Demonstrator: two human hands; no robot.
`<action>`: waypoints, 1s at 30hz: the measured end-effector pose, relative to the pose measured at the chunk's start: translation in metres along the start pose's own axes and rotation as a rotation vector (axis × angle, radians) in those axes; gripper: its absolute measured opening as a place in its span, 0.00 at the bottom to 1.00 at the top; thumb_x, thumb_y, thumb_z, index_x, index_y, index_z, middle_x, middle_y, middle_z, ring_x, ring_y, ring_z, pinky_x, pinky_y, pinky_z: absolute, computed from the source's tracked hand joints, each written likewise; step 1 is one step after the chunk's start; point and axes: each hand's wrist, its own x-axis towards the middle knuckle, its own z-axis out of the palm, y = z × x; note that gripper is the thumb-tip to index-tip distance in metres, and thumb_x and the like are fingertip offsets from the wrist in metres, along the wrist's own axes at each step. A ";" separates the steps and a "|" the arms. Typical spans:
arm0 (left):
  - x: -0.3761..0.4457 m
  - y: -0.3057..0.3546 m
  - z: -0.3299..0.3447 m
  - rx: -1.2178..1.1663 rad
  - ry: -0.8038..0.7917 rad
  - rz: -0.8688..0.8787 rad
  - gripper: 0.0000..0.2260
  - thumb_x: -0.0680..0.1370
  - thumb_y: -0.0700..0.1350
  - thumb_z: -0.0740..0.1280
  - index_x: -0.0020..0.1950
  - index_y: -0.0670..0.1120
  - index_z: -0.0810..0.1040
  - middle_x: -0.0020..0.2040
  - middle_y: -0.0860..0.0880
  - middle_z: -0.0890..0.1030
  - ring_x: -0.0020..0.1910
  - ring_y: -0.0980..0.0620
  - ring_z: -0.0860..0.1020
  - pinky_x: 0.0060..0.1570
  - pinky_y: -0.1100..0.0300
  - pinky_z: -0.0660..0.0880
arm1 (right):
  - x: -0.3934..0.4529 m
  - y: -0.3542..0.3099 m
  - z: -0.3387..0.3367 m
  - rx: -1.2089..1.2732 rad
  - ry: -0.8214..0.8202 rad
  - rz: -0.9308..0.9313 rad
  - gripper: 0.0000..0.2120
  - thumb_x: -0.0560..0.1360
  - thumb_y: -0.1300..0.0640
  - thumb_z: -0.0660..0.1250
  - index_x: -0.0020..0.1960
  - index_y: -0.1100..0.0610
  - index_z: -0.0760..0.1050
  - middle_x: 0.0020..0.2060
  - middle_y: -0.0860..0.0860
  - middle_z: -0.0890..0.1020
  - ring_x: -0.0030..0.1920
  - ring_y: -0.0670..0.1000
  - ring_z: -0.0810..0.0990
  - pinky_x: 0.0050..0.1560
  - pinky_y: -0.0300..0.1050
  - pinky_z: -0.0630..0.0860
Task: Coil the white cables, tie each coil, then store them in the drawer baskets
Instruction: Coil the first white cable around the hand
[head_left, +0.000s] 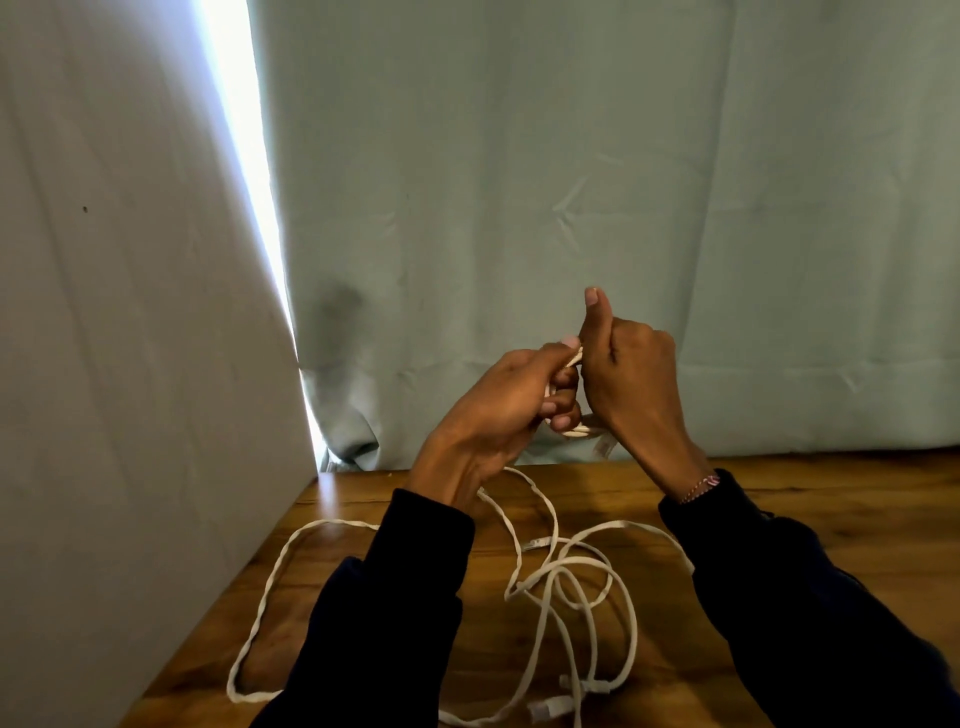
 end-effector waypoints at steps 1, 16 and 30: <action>0.000 -0.002 -0.003 0.041 -0.037 0.027 0.17 0.85 0.50 0.57 0.40 0.43 0.71 0.29 0.49 0.66 0.31 0.52 0.68 0.40 0.56 0.70 | 0.001 0.002 0.000 -0.006 -0.008 0.027 0.30 0.86 0.50 0.52 0.26 0.58 0.69 0.20 0.53 0.71 0.23 0.49 0.73 0.29 0.36 0.67; 0.002 -0.006 -0.003 0.431 0.108 0.199 0.15 0.85 0.50 0.57 0.45 0.46 0.77 0.34 0.48 0.78 0.35 0.52 0.78 0.44 0.51 0.79 | 0.000 0.006 0.002 -0.037 -0.019 0.105 0.28 0.85 0.47 0.52 0.30 0.57 0.71 0.23 0.52 0.74 0.25 0.49 0.74 0.28 0.35 0.64; 0.013 -0.024 0.008 0.415 0.181 0.338 0.13 0.85 0.53 0.53 0.49 0.49 0.73 0.36 0.52 0.73 0.34 0.57 0.72 0.40 0.63 0.74 | 0.008 -0.006 -0.029 -0.031 -0.394 0.163 0.26 0.84 0.42 0.47 0.51 0.57 0.78 0.43 0.53 0.83 0.42 0.47 0.82 0.48 0.49 0.80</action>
